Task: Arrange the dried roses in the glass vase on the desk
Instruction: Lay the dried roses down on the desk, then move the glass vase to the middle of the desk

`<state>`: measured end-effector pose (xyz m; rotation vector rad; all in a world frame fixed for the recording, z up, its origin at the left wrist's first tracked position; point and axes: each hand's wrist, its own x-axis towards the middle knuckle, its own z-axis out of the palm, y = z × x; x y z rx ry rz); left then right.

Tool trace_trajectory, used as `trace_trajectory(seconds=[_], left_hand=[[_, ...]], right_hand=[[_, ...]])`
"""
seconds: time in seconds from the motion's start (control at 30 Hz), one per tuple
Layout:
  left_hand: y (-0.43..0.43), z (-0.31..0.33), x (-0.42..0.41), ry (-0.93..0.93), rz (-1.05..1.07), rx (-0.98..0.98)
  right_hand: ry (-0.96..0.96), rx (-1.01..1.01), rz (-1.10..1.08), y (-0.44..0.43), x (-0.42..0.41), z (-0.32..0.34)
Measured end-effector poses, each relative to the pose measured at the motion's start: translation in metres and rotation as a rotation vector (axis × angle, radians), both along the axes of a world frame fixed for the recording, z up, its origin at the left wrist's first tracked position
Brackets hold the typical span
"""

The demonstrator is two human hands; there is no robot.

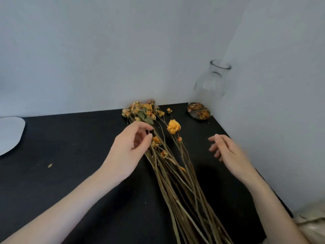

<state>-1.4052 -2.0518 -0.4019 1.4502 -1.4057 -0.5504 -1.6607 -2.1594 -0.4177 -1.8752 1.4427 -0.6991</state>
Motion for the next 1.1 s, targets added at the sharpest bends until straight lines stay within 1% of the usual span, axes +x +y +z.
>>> trace_trajectory(seconds=[0.1,0.17,0.23,0.37,0.43,0.53,0.67,0.77,0.83,0.97,1.1], left_hand=[[-0.038,0.016,-0.016,0.145,-0.068,-0.062],[-0.070,0.029,-0.032,0.212,-0.060,-0.065],[-0.106,0.041,-0.049,0.236,-0.053,-0.014],[-0.179,0.045,-0.074,0.266,-0.107,0.115],[-0.208,0.039,-0.081,0.228,-0.110,0.154],[-0.237,0.023,-0.089,0.114,-0.142,0.170],[-0.260,0.006,-0.092,0.132,-0.120,0.190],[-0.267,-0.003,-0.093,0.158,-0.133,0.201],[-0.270,-0.009,-0.098,0.179,-0.135,0.180],[-0.268,-0.012,-0.105,0.166,-0.084,0.138],[-0.258,0.002,-0.104,0.182,-0.055,0.055]], right_hand=[[-0.076,-0.139,-0.041,-0.024,0.000,0.012],[-0.131,-0.191,-0.078,-0.041,0.002,0.026],[-0.150,-0.219,-0.125,-0.059,0.004,0.039],[-0.096,-0.297,-0.232,-0.096,0.017,0.065],[-0.096,-0.316,-0.277,-0.117,0.025,0.076],[-0.120,-0.273,-0.279,-0.143,0.039,0.083],[-0.142,-0.277,-0.257,-0.163,0.051,0.077],[-0.210,-0.257,-0.273,-0.172,0.055,0.073],[-0.266,-0.252,-0.285,-0.176,0.058,0.071],[-0.319,-0.280,-0.308,-0.175,0.059,0.071],[-0.302,-0.351,-0.263,-0.162,0.061,0.085]])
